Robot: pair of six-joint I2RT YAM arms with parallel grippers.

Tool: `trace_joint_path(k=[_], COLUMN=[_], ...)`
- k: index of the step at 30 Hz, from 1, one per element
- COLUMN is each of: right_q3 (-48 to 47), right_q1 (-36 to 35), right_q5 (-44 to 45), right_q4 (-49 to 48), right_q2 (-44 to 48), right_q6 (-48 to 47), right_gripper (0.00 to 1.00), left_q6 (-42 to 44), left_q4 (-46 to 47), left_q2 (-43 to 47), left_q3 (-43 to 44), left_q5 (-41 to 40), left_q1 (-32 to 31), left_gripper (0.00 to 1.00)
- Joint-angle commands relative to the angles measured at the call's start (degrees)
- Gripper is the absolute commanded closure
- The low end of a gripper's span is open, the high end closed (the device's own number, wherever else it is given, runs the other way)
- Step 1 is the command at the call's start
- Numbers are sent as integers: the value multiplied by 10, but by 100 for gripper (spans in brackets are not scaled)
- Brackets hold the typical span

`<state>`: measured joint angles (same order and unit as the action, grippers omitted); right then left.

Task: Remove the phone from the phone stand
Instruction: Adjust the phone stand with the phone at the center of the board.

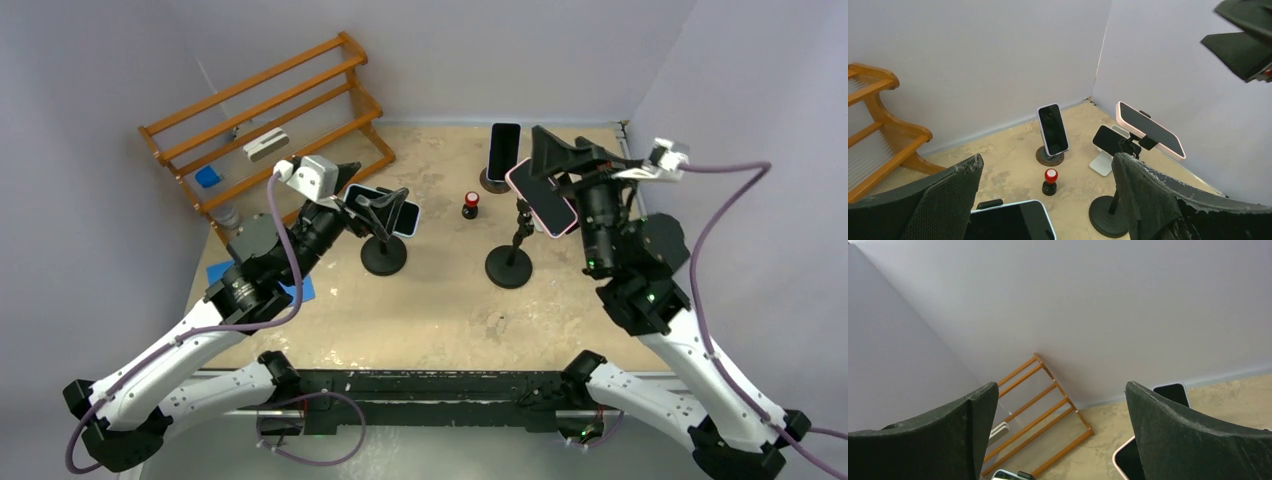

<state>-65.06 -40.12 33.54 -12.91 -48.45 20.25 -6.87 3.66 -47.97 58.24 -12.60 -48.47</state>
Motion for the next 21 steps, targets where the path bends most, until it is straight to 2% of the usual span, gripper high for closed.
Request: trace_joint_path(k=[1,10,14,21], right_q3=[24,-2,-11,28], right_q1=[0,0,0,0], right_q5=[-9,32,-3,-76], right_q4=[-77,-14,15,10], right_q2=[47,26,28,80], right_q6=[-36,-53,-66,-86], right_gripper=[1,1,1,1], left_q6=[-3,-2,-13,-9], left_q4=[20,30,40,39], left_q2=[-1,-13,-11,-1], left_q3=[9,2,-2,-5], left_q5=[-4,-5,-37,-15], left_q1=[-3,-4,-3,-5], left_gripper=[0,0,0,1])
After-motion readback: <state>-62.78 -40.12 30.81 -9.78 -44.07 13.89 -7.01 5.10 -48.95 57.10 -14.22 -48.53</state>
